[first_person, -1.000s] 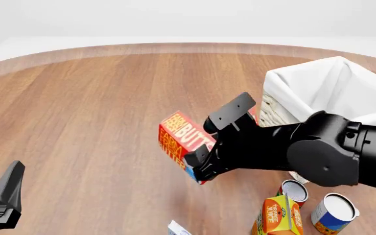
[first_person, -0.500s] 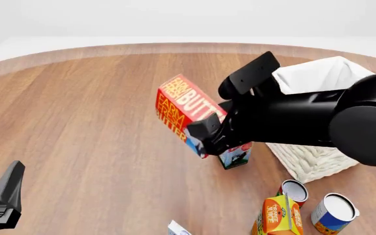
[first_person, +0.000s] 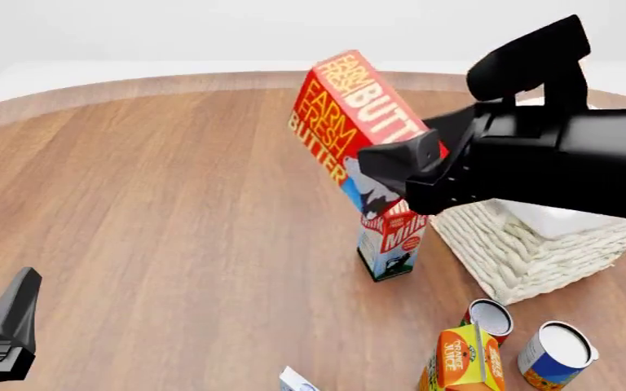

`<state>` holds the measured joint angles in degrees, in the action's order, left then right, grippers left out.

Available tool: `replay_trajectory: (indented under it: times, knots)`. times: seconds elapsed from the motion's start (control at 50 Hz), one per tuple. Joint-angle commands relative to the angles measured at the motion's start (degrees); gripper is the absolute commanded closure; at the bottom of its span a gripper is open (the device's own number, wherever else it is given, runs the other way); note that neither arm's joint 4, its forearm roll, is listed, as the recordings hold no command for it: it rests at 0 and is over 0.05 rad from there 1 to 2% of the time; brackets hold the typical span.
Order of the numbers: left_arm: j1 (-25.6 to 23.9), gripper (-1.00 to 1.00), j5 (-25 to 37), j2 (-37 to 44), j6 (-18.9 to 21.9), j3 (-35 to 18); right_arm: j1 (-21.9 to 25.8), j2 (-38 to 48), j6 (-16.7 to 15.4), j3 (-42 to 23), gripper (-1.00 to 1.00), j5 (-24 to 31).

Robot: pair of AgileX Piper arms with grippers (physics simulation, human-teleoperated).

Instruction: Pick up the cream cheese box and the butter, and put them in the basket.

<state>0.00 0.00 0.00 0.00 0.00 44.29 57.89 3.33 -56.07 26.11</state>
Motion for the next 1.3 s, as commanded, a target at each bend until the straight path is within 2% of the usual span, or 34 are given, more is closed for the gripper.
replay_trajectory:
  times: [0.02,0.06,0.1,0.42,0.66,0.84,0.92,1.3]
  knots:
    - [0.00,-1.00,0.00,0.00,0.00,0.00,-4.09,-3.86,4.76,-1.17,1.00,-0.19]
    - [0.00,-1.00,0.00,0.00,0.00,0.00,-5.14,-4.06,6.06,-1.80,1.00,0.18]
    - [0.00,-1.00,0.00,0.00,0.00,0.00,-5.88,-4.26,5.49,-2.19,1.00,0.33]
    - [0.00,-1.00,0.00,0.00,0.00,0.00,-11.98,-7.23,9.62,-2.68,1.00,0.29]
    - [0.00,-1.00,0.00,0.00,0.00,0.00,-14.56,-8.68,12.18,-2.39,1.00,-0.11]
    - [0.00,-1.00,0.00,0.00,0.00,0.00,-17.59,-10.14,13.31,-2.11,1.00,0.19]
    - [0.00,-1.00,0.00,0.00,0.00,0.00,-19.25,-9.81,12.62,-2.07,1.00,0.19]
    - [0.00,-1.00,0.00,0.00,0.00,0.00,-23.06,-9.87,14.88,-1.70,1.00,1.09]
